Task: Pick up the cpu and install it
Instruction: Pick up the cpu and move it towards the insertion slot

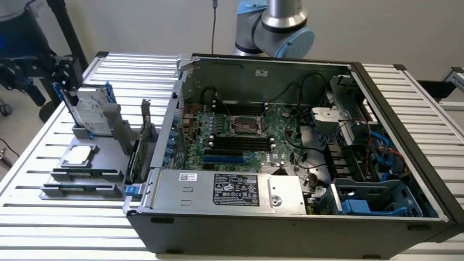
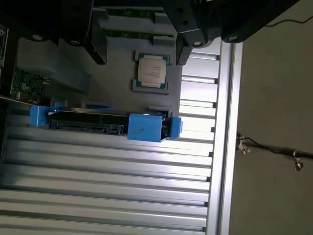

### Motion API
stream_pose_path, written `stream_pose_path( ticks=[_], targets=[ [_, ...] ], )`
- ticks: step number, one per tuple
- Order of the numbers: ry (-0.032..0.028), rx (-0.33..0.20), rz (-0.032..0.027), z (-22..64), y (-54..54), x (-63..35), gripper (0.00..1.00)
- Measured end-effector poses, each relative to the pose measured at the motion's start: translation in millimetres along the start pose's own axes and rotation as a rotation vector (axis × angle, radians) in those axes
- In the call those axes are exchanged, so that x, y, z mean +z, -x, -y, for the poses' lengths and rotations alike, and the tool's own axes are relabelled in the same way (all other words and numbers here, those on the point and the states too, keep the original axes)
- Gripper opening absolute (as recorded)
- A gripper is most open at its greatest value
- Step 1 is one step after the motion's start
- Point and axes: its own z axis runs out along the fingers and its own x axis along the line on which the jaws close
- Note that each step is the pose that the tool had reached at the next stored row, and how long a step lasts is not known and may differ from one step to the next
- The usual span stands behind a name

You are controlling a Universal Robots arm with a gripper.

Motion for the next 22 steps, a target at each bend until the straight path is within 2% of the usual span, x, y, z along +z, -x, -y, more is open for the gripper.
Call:
stream_pose_path(
  ticks=[22],
  targets=[
    [0.0001,0.000,0.0002,18.1,-14.6,39.4,0.68]
  ],
)
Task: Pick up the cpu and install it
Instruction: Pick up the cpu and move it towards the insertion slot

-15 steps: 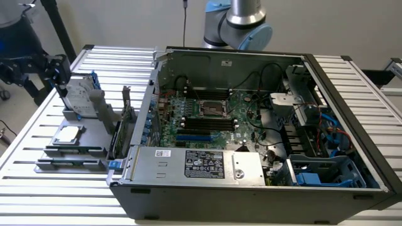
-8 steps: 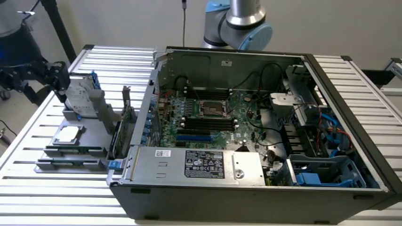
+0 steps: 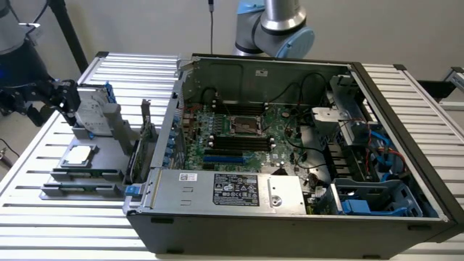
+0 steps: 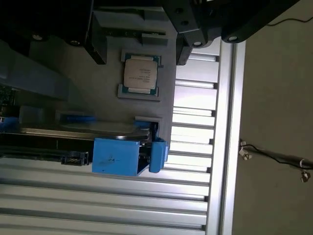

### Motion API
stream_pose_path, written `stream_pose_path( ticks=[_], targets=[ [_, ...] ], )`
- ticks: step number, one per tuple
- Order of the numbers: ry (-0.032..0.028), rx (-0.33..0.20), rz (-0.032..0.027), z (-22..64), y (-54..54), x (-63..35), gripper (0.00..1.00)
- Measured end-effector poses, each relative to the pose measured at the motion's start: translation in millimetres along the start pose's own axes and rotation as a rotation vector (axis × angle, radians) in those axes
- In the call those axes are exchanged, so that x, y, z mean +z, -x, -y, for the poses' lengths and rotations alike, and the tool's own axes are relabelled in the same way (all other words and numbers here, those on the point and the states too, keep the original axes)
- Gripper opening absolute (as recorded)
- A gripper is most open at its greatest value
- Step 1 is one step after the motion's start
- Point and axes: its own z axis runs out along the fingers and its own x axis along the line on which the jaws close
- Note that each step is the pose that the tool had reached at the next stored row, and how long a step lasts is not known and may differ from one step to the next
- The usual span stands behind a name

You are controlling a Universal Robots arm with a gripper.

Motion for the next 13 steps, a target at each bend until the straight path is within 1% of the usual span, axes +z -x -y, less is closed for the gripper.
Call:
stream_pose_path(
  ticks=[8,13],
  targets=[
    [0.0000,0.000,0.0000,6.0,-0.5,14.3,0.68],
    [0.0000,0.007,0.0001,7.7,5.8,23.2,0.68]
  ],
)
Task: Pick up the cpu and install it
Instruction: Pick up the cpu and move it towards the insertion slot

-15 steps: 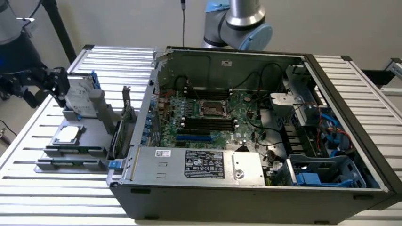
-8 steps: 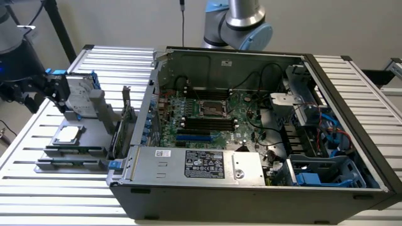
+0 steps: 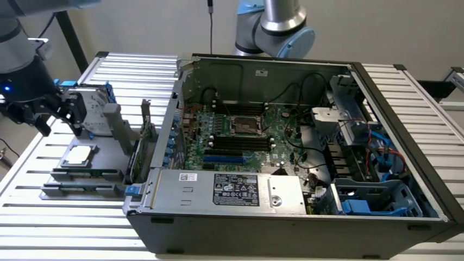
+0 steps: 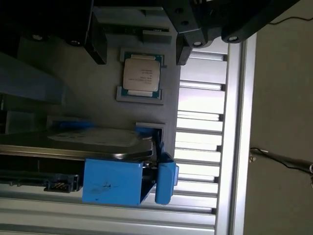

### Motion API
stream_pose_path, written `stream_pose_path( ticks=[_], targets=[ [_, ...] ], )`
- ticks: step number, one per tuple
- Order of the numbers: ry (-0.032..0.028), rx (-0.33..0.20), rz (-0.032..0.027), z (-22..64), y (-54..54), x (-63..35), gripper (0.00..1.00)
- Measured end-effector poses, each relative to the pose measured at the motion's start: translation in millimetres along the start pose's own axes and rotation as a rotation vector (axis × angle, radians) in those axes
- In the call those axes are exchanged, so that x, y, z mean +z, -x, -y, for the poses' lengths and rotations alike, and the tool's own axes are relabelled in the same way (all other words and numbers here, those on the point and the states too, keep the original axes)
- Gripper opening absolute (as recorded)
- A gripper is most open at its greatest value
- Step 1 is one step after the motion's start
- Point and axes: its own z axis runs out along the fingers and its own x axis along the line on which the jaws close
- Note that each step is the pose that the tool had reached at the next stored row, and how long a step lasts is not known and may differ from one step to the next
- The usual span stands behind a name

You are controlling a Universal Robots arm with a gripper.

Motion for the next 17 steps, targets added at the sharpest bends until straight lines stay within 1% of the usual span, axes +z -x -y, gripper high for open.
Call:
stream_pose_path(
  ticks=[4,17],
  targets=[
    [0.0000,0.003,0.0003,0.6,3.1,7.3,0.68],
    [0.0002,0.011,0.0006,1.8,3.5,30.9,0.68]
  ],
)
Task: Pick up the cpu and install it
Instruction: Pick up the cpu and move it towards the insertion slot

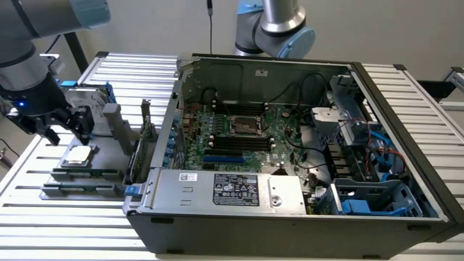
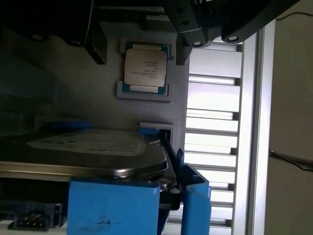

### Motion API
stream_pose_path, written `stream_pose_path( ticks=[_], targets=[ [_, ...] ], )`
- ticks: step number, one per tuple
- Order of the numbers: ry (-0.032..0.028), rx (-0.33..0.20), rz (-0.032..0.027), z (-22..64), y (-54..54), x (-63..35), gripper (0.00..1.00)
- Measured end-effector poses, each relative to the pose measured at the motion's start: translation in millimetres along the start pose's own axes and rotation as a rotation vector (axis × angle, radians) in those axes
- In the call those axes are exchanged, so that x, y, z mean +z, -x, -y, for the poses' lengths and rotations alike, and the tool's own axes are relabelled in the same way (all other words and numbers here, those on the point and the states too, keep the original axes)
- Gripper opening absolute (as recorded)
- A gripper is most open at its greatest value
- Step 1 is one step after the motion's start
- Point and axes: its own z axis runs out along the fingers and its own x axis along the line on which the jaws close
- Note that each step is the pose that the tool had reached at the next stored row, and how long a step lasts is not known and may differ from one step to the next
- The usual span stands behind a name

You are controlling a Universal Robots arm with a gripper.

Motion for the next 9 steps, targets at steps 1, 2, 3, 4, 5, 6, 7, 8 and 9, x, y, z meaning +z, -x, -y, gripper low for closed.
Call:
stream_pose_path(
  ticks=[1,2,3,4,5,6,7,8,9],
  targets=[
    [0.0000,0.002,0.0001,0.1,0.0,1.8,0.68],
    [0.0000,0.004,0.0002,0.2,0.0,3.6,0.68],
    [0.0000,0.007,0.0003,0.2,-0.1,5.4,0.68],
    [0.0001,0.010,0.0005,0.3,-0.3,7.3,0.68],
    [0.0001,0.013,0.0007,0.4,-0.4,9.2,0.68],
    [0.0000,0.016,0.0008,0.5,-0.5,10.9,0.68],
    [0.0001,0.018,0.0009,0.6,-0.6,12.7,0.68],
    [0.0002,0.020,0.0010,0.6,-0.7,14.6,0.68],
    [0.0002,0.022,0.0011,0.7,-0.9,16.4,0.68]
  ],
)
